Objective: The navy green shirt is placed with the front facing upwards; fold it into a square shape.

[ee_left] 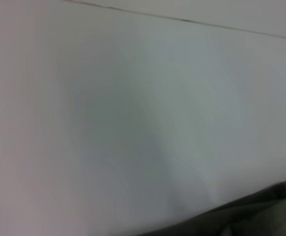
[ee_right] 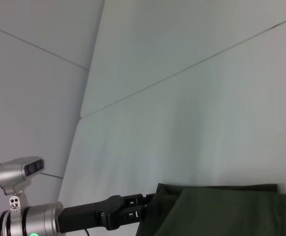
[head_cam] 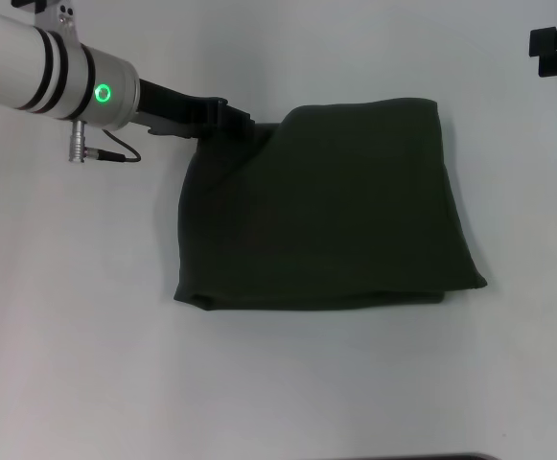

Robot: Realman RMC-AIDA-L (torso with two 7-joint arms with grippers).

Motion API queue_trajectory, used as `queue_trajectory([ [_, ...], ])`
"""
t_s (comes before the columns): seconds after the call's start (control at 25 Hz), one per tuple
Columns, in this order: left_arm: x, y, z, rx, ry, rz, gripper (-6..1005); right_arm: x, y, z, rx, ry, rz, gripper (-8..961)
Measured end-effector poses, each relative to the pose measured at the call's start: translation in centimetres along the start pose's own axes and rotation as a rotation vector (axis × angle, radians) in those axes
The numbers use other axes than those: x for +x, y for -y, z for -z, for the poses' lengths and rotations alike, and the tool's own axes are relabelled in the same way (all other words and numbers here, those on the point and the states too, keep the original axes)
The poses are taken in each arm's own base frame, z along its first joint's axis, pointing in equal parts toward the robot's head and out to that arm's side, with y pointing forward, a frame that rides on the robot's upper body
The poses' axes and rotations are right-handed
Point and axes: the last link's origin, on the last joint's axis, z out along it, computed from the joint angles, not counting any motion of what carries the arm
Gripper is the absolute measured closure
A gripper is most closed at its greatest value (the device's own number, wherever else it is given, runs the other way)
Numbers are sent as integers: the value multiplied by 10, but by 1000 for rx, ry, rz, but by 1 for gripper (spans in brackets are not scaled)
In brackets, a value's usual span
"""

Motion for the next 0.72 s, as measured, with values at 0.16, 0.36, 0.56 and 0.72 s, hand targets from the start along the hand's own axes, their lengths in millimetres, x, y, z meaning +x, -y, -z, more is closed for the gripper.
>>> queue_trajectory([
  [0.16, 0, 0, 3, -9, 9, 0, 476, 1, 1, 0, -1, -1, -5, 504],
  [0.36, 1, -1, 5, -21, 11, 7, 607, 2, 2, 0, -2, -3, -6, 504],
  [0.56, 2, 0, 6, -26, 5, 17, 806, 2, 2, 0, -1, -5, -5, 505],
  [0.72, 4, 4, 10, -39, -22, 55, 924, 3, 2, 0, -1, -6, -5, 505],
])
